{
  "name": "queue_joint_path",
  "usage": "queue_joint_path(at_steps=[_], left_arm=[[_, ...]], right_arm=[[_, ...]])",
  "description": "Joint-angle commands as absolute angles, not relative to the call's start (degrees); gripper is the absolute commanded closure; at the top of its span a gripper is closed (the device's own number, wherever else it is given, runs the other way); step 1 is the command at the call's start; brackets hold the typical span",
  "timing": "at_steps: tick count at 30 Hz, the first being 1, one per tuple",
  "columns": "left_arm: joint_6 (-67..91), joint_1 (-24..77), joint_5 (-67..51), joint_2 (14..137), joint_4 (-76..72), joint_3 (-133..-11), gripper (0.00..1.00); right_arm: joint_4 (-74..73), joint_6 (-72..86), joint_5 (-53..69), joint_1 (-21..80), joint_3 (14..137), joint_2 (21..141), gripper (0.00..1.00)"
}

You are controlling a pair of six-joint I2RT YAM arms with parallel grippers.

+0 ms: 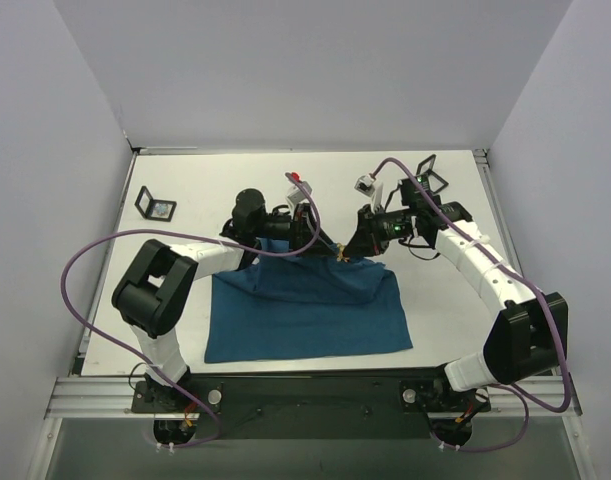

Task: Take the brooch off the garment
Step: Pass from the left arm to the right, then open the brooch over the flattened clothing.

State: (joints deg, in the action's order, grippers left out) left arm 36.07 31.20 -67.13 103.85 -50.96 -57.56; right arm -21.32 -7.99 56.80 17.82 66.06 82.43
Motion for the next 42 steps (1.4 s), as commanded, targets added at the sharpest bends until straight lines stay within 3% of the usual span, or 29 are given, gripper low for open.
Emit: queue_joint_path(at_steps=[1, 2, 8, 27, 36, 42], left_arm=[[31.47, 32.61, -66.54, 102.39, -48.44, -58.09, 0.65], [30.94, 32.69, -66.27, 102.31, -47.04, -58.27, 0.69], [29.97, 32.78, -64.95, 102.13, -45.44, -58.62, 0.70], [31.90, 33.40, -64.43, 102.66, -47.99, -58.10, 0.63], [27.25, 33.84, -62.40, 102.13, -41.76, -58.80, 0.73], [27.59, 34.01, -62.31, 102.48, -42.09, -58.80, 0.73]], right_arm=[[-21.53, -9.93, 54.41, 18.54, 67.59, 83.14, 1.00], [-21.62, -10.02, 54.23, 18.63, 67.67, 83.14, 1.00], [-21.80, -10.28, 52.74, 19.25, 67.76, 83.41, 1.00], [-22.59, -9.93, 49.40, 19.86, 68.64, 84.99, 1.00], [-22.94, -9.93, 48.95, 20.48, 68.82, 85.43, 1.00], [-23.03, -10.02, 48.78, 20.48, 68.99, 85.52, 1.00]])
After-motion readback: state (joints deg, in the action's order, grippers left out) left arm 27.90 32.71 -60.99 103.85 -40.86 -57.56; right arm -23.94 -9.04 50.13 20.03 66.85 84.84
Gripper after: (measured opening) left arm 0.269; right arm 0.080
